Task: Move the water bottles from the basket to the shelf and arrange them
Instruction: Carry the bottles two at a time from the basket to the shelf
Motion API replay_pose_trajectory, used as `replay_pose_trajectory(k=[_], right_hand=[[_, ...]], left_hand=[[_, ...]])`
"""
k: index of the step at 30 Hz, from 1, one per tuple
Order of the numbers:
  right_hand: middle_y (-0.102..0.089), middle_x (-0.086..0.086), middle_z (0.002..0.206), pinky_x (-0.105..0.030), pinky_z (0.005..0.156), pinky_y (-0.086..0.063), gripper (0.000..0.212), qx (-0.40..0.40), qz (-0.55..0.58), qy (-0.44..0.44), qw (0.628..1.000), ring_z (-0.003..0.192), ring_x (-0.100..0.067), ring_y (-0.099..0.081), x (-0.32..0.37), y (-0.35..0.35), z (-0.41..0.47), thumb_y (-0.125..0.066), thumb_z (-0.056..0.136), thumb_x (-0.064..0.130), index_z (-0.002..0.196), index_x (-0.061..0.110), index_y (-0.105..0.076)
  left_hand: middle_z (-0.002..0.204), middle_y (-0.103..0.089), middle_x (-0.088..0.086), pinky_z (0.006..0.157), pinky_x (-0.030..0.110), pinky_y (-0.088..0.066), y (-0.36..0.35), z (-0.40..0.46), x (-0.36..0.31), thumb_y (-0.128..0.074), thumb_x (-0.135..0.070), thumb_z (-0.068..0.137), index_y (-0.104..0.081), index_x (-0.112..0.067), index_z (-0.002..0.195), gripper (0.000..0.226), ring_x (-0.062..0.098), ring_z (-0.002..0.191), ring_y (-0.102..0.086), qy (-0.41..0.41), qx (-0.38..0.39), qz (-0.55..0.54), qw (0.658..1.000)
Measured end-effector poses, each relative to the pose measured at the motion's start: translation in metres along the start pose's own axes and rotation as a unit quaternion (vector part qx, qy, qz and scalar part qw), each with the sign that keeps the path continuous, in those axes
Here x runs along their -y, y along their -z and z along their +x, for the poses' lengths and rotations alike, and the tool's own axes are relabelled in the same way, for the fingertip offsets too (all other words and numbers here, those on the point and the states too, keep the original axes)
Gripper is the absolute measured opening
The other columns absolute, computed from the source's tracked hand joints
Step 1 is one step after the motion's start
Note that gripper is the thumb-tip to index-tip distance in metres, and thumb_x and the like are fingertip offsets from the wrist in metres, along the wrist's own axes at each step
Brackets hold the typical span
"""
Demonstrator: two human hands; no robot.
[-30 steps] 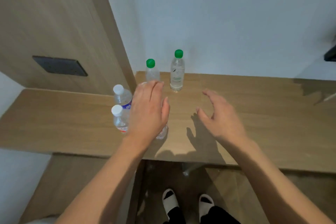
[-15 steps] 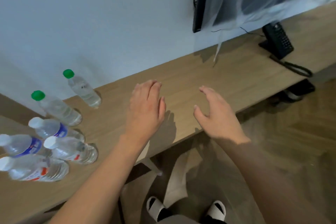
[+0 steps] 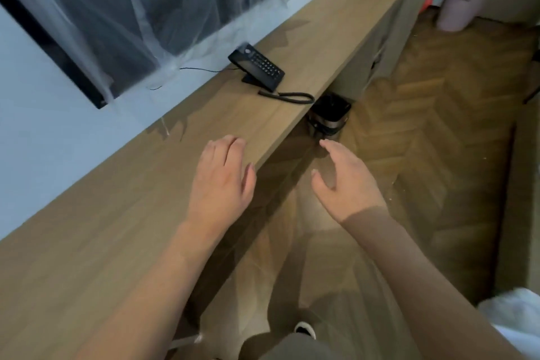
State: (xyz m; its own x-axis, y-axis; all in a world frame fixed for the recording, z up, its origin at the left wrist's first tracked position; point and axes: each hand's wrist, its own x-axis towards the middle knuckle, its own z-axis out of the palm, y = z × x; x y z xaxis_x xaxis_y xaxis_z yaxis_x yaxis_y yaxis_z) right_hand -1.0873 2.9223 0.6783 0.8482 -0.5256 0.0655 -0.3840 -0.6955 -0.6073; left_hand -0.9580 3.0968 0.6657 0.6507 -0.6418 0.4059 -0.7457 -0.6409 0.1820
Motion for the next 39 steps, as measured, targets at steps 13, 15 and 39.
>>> replay_pose_trajectory(k=[13,15,39], right_hand=[[-0.047,-0.002,0.147,-0.018,0.109,-0.028,0.059,-0.093,-0.011,-0.094,0.991,0.131,-0.016,-0.048,-0.125,0.089,0.069,-0.059,0.095,0.027,0.148,0.015,-0.038],[-0.047,-0.004,0.147,-0.017,0.107,-0.022,0.058,-0.102,-0.036,-0.102,0.989,0.136,-0.016,-0.042,-0.144,0.100,0.094,-0.059,0.095,0.028,0.148,0.013,-0.038],[-0.045,0.002,0.149,-0.011,0.102,-0.015,0.057,-0.154,-0.049,-0.172,0.972,0.137,-0.010,-0.037,-0.375,0.236,0.445,-0.058,0.095,0.028,0.147,0.017,-0.038]], left_hand=[[0.132,-0.053,0.009,0.107,0.042,-0.040,-0.102,0.161,-0.128,-0.050,-0.027,0.097,-0.052,-0.007,0.133,0.041,0.026,0.122,-0.049,-0.144,0.026,-0.079,0.986],[0.130,-0.053,0.011,0.104,0.044,-0.042,-0.123,0.194,-0.141,-0.052,-0.024,0.096,-0.053,-0.006,0.132,0.040,0.026,0.120,-0.050,-0.160,0.015,-0.098,0.982],[0.128,-0.058,0.009,0.105,0.046,-0.045,-0.345,0.582,-0.296,-0.054,-0.024,0.096,-0.060,-0.007,0.121,0.030,0.022,0.121,-0.052,-0.228,0.034,-0.142,0.963]])
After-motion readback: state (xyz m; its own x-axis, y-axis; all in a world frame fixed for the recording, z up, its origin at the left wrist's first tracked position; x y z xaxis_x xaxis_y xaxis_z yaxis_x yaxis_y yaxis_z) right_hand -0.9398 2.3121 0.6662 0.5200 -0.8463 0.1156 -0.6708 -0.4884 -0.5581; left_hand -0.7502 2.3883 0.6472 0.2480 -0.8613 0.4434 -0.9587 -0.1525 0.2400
